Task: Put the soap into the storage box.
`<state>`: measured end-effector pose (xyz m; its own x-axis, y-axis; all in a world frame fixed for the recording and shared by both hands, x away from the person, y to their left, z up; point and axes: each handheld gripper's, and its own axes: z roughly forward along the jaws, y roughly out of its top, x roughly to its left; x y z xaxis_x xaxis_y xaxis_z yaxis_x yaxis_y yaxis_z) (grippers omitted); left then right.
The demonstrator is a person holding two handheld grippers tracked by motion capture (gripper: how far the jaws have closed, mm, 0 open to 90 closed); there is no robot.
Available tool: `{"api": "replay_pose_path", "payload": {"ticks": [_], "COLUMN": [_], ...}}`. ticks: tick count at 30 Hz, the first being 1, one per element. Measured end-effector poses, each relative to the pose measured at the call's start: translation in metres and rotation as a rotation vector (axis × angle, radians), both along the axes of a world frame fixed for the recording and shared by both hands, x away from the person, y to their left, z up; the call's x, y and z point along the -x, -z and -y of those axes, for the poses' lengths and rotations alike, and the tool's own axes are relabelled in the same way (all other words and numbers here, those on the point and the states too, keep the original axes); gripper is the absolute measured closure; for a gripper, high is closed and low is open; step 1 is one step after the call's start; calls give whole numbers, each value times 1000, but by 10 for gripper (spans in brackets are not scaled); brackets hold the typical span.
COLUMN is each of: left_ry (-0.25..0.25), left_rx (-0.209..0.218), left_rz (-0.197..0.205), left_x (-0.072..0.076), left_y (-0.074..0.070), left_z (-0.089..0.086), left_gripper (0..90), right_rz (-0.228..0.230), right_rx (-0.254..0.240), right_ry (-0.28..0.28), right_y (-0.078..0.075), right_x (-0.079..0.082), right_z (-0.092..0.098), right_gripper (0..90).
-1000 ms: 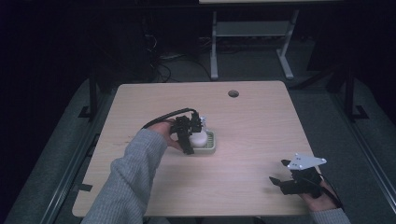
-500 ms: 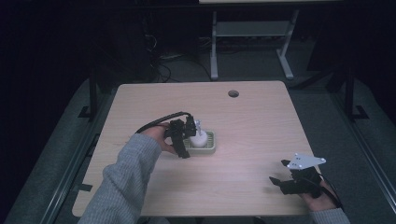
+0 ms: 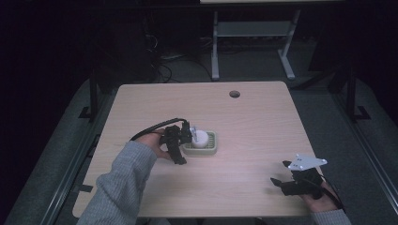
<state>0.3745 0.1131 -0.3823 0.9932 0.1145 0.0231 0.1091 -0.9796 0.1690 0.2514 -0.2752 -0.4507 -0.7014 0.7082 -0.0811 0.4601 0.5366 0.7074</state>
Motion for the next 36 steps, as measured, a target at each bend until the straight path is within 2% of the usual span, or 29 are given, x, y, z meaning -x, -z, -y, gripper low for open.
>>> {"api": "replay_pose_path", "payload": {"ticks": [9, 11, 15, 20, 34, 36], "left_ry": [-6, -2, 13, 24, 32, 31], "left_rx": [28, 11, 5, 17, 5, 23], "left_rz": [-1, 2, 9, 16, 35, 35], "left_x": [8, 10, 16, 21, 30, 31], "left_y": [3, 4, 2, -1, -4, -4], "left_z": [-5, -5, -4, -3, -1, -2], "left_gripper": [214, 215, 209, 208, 206, 206], "right_rz": [-1, 0, 1, 5, 2, 1], "right_rx": [-2, -1, 2, 6, 3, 3], "right_ry": [4, 5, 7, 12, 14, 13], "right_y": [1, 1, 1, 0, 0, 0], "right_x": [0, 0, -1, -1, -1, -1], "right_z": [1, 1, 1, 2, 2, 2], "right_gripper": [221, 221, 221, 221, 221, 222]}}
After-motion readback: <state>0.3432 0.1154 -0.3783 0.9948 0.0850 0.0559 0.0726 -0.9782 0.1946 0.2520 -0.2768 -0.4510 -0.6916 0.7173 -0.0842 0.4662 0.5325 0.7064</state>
